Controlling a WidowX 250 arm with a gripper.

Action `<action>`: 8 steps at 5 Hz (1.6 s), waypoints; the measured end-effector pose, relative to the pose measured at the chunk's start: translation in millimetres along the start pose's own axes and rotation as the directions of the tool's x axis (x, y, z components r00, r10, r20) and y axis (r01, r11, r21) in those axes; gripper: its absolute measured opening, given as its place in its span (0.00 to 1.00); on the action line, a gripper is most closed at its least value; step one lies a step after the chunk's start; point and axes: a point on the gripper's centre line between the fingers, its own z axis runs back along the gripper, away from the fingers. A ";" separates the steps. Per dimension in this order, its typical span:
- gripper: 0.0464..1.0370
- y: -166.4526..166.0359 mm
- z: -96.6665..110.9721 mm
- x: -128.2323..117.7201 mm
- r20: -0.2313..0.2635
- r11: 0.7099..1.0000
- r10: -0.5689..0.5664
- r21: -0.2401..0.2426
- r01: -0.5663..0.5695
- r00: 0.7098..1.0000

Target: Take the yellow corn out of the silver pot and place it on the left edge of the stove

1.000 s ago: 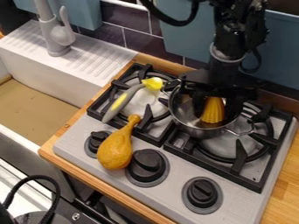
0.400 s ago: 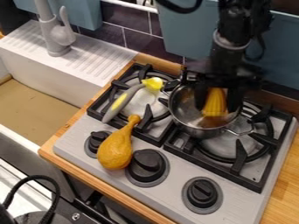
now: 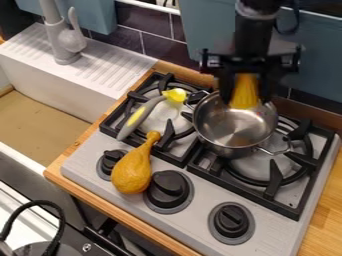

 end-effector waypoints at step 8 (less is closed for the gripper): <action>0.57 177.3 -19.2 20.0 -0.016 0.866 -0.499 -0.014 0.499 0.866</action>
